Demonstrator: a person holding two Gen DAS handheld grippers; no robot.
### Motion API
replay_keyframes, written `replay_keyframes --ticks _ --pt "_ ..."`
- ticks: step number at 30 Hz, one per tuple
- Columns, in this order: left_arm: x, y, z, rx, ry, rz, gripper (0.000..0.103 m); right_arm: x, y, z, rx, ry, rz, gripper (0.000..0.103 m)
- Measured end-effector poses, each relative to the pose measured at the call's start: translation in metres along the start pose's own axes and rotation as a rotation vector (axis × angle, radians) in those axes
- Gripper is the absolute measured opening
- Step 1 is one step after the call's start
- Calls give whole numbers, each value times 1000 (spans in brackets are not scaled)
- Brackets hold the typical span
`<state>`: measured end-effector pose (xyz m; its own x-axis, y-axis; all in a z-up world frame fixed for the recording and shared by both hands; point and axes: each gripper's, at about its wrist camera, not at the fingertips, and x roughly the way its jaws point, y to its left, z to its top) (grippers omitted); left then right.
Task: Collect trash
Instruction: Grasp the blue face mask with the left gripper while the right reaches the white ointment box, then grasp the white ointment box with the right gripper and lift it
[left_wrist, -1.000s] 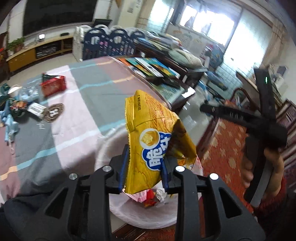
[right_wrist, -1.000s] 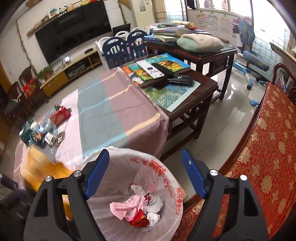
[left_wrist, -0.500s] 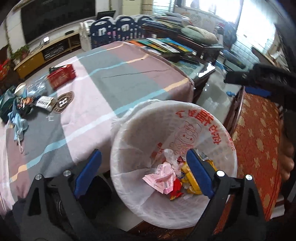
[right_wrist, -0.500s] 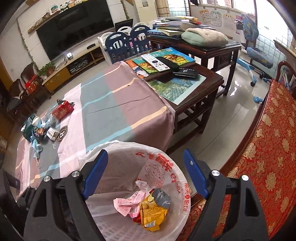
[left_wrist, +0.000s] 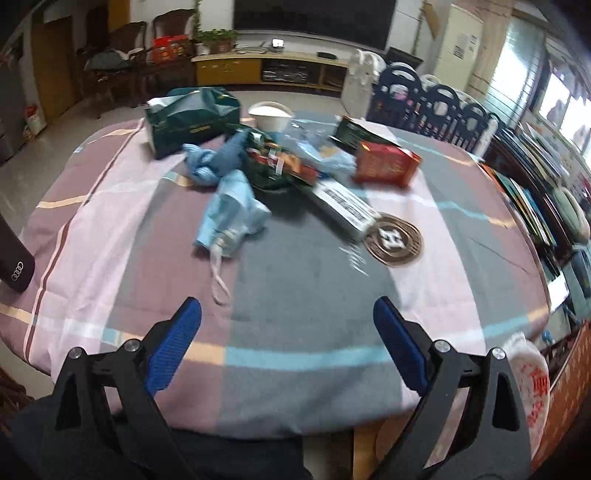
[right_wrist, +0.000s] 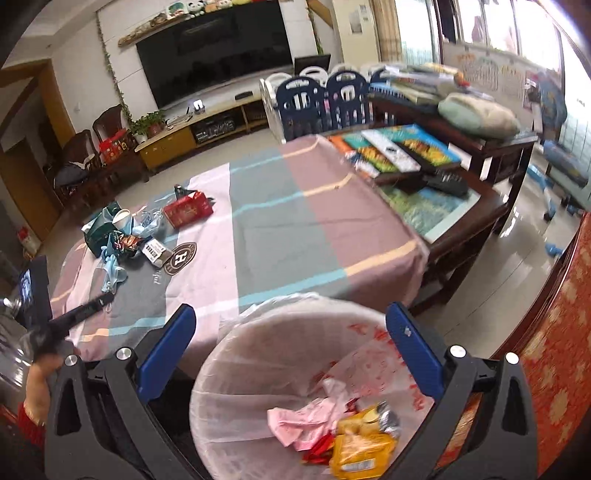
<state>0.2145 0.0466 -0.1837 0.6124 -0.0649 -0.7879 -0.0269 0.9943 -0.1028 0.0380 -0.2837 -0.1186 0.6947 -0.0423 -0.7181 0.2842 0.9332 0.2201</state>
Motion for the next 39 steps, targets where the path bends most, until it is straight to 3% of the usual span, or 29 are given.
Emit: replay_keyframes --ticks 5,9,14,16,17,19,21,23,26,29,31,33,37,38,39 --pt "39 46 40 -91 -15 53 94 31 10 -3 4 110 69 100" --pt "62 61 57 -116 -26 30 94 41 27 -4 -58 106 63 100" --pt "86 47 63 -35 -12 -10 94 66 57 4 -104 132 76 100" --pt "88 43 62 -9 -15 -19 83 79 76 11 -129 136 87 100" --pt "90 41 61 1 -9 -27 68 86 84 14 -139 138 93 100" --pt "93 41 58 13 16 -64 56 105 109 21 -176 135 111 100" --pt "87 43 54 5 2 -80 36 126 136 26 -224 135 116 100" --pt "69 50 51 -27 -44 -87 23 149 164 32 -278 145 123 100" --pt "32 71 36 -188 -148 -112 23 186 210 40 -381 152 129 100" --pt "16 82 16 -278 -159 -109 23 227 252 44 -513 180 112 100" --pt "7 90 8 -344 -175 -149 23 254 271 46 -567 215 96 100" --pt "1 93 4 -363 -193 -163 23 276 279 49 -565 261 97 100" --pt "14 93 7 -372 -126 -189 23 298 283 52 -566 299 94 99" --pt "15 92 7 -368 -121 -187 23 299 283 51 -579 296 86 97" --pt "15 90 7 -361 -121 -185 23 300 284 50 -590 292 76 89"
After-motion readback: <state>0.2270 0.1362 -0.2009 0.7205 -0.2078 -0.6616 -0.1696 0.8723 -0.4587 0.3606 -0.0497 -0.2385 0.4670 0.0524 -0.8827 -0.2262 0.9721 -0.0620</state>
